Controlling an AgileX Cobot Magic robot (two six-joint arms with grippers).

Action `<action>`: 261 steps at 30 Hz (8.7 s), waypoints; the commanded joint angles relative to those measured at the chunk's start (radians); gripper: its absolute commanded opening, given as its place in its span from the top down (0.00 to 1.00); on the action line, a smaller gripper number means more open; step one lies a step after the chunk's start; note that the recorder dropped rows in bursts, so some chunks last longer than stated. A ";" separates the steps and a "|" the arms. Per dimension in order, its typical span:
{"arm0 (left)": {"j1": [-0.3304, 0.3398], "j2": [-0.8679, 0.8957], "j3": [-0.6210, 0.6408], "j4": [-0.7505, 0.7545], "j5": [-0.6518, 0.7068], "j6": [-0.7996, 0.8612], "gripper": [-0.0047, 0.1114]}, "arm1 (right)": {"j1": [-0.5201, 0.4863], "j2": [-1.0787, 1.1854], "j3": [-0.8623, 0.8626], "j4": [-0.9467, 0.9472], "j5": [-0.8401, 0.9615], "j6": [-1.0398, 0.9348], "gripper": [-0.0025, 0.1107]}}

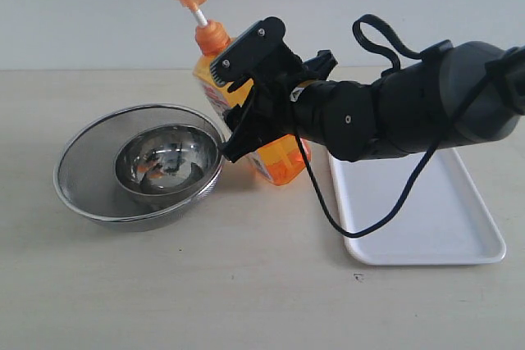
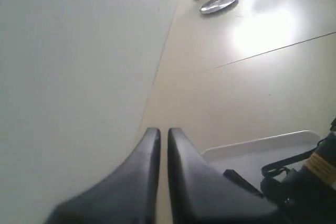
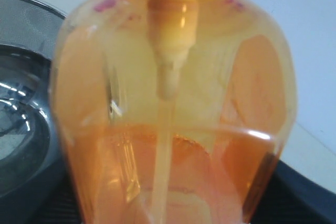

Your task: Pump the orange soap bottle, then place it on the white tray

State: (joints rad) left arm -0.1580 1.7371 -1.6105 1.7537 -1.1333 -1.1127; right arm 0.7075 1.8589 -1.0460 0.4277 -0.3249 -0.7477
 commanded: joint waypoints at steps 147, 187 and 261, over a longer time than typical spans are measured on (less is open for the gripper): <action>-0.130 -0.020 -0.008 -2.200 2.162 2.407 0.92 | 0.000 -0.011 -0.013 -0.016 -0.001 0.009 0.98; -0.130 -0.130 -0.008 -2.220 2.242 2.428 0.92 | 0.000 -0.011 -0.013 -0.020 -0.007 -0.011 0.98; -0.130 -0.038 -0.008 -2.288 1.945 2.408 0.92 | 0.000 -0.011 -0.013 -0.020 -0.001 -0.011 0.98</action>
State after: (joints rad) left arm -0.2803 1.6790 -1.6146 -0.5205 0.8158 1.2947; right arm 0.7075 1.8589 -1.0533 0.4211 -0.3020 -0.7477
